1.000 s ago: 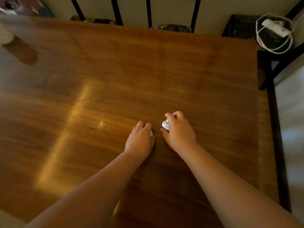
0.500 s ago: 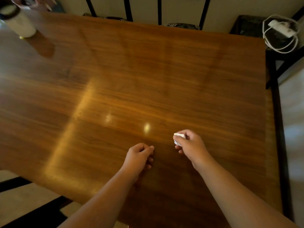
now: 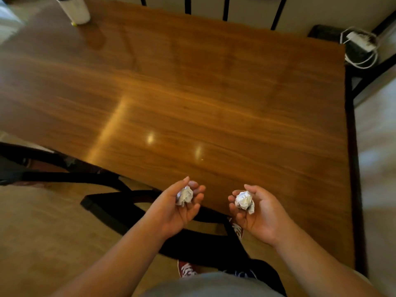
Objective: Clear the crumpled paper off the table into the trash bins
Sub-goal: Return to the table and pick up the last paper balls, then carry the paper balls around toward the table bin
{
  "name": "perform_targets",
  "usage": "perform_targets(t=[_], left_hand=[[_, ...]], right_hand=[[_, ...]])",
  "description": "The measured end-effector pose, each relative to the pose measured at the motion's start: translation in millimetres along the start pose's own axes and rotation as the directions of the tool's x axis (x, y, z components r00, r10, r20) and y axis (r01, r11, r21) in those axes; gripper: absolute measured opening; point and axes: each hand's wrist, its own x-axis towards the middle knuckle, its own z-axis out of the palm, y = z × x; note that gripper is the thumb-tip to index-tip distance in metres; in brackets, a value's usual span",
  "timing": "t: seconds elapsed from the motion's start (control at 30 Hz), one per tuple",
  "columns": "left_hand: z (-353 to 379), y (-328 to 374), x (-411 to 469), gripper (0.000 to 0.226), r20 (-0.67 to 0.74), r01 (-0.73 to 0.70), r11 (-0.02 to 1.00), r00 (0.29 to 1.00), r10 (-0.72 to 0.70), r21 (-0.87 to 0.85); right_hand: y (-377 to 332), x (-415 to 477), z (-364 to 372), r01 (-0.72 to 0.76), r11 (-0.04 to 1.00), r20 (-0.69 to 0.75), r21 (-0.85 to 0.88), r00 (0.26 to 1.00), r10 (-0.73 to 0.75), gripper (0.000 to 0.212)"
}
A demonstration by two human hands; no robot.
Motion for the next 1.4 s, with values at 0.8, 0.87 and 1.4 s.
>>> perform_targets(t=[0.8, 0.87, 1.4], left_hand=[[-153, -164, -169, 0.013, -0.367, -0.492, 0.723, 0.865, 0.343, -0.485], [-165, -179, -184, 0.014, -0.427, -0.538, 0.668, 0.836, 0.345, -0.515], [-391, -244, -354, 0.024, -0.743, -0.76, 0.211, 0.648, 0.168, -0.615]], right_hand=[[155, -27, 22, -0.008, 0.719, 0.026, -0.695, 0.999, 0.037, 0.025], [171, -21, 35, -0.037, 0.664, 0.026, -0.747, 0.996, 0.085, 0.025], [442, 67, 285, -0.036, 0.3, 0.103, -0.953, 0.895, 0.435, 0.02]])
